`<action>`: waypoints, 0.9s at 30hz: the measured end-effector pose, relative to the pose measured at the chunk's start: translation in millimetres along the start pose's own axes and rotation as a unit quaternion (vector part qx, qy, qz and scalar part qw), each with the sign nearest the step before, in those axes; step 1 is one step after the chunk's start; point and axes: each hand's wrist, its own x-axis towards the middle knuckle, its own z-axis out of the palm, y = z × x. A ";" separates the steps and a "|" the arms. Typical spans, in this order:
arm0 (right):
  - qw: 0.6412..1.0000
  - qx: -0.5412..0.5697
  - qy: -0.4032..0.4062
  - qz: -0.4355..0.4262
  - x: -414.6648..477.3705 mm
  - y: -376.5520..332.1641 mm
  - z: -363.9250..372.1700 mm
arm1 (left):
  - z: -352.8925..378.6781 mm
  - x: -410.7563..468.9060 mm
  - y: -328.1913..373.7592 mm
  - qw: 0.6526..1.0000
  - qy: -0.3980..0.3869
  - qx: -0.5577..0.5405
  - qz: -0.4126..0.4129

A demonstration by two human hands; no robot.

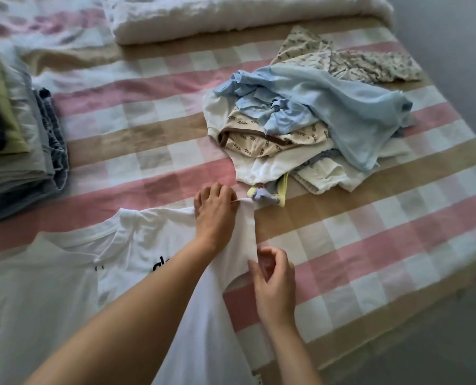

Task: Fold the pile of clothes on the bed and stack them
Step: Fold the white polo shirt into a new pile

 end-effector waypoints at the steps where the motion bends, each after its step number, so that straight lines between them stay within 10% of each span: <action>1: 1.000 0.005 -0.015 0.013 1.7 -0.8 3.3 | -0.1 -0.5 -0.5 1.000 0.001 -0.009 0.002; 12: 0.984 -0.168 0.025 0.055 -0.3 6.9 2.0 | 10.8 -1.3 -1.3 0.998 0.009 0.060 0.017; 18: 0.989 -0.127 0.068 -0.037 -9.9 -11.8 5.4 | -37.2 -21.7 -8.5 0.996 0.045 -0.076 0.002; 27: 0.950 -0.099 -0.165 -0.245 -58.1 -112.4 107.9 | -163.8 -113.3 -151.4 0.971 0.166 -0.100 -0.138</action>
